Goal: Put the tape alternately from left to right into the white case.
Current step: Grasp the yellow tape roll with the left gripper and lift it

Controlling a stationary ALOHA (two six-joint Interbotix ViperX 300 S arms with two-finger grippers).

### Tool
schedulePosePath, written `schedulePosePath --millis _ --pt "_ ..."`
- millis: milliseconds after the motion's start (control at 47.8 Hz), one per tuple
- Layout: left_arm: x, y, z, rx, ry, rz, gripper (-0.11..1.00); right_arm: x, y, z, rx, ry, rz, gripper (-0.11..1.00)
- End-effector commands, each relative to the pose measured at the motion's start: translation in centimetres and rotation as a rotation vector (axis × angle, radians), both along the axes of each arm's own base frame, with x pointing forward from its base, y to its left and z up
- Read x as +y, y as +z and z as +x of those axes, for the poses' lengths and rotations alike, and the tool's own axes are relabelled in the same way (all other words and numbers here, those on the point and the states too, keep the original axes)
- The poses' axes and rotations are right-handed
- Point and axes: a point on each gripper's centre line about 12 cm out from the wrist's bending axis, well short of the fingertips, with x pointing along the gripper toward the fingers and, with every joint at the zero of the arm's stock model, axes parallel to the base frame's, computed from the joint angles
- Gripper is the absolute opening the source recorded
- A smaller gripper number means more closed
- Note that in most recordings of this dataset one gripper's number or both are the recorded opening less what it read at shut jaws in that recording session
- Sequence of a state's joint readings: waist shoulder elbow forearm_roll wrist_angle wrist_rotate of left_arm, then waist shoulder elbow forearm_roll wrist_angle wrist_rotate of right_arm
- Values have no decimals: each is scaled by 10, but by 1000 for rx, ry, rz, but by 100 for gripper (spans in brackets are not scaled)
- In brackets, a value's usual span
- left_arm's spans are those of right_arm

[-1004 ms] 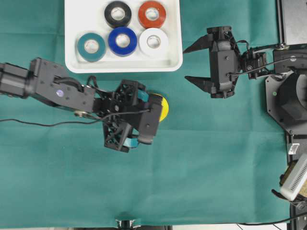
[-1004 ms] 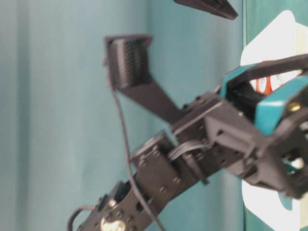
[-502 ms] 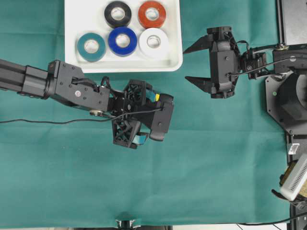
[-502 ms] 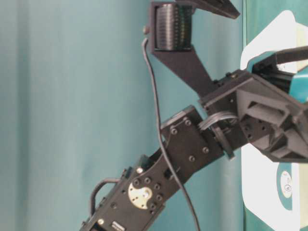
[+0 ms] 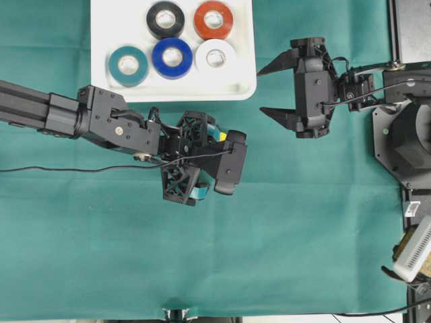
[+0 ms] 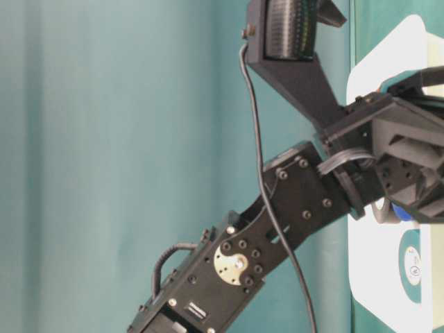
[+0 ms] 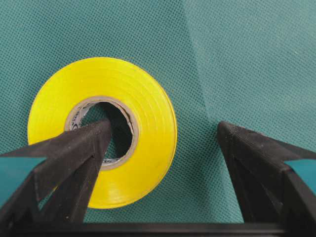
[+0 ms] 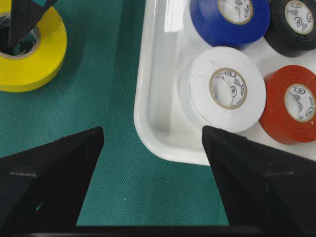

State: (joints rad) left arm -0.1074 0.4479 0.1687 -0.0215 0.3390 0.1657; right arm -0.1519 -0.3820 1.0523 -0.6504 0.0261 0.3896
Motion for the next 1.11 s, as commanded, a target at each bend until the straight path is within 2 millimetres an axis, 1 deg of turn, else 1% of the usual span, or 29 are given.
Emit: schedulePosePath --millis 0,105,167,209,251,376,418,439,648,753,941,1087 --pt "1 18 7 -44 3 -5 99 1 5 2 -21 2 3 87" --pt "1 18 7 -44 4 -6 98 1 5 2 -21 2 3 87" --pt "1 20 7 -47 3 -5 92 0 5 2 -21 1 3 87" --pt "1 19 7 -46 3 -5 84 0 5 2 -21 1 3 87" --pt "1 19 7 -46 2 -4 74 1 4 2 -19 2 4 87" --pt "1 18 7 -46 3 -5 36 1 5 2 -21 2 3 87" --pt "1 18 7 -46 2 -4 27 0 4 2 -19 2 2 87" --pt "1 18 6 -46 0 -2 26 0 5 2 -21 1 3 87" --pt "1 21 6 -50 -9 4 26 0 5 2 -21 1 3 87" --pt "0 27 4 -59 -11 3 26 1 4 2 -19 2 4 87" --pt "1 57 0 -114 -11 -3 26 1 5 3 -22 2 3 87" --pt "2 77 -12 -131 -13 -2 26 1 4 2 -19 2 4 86"
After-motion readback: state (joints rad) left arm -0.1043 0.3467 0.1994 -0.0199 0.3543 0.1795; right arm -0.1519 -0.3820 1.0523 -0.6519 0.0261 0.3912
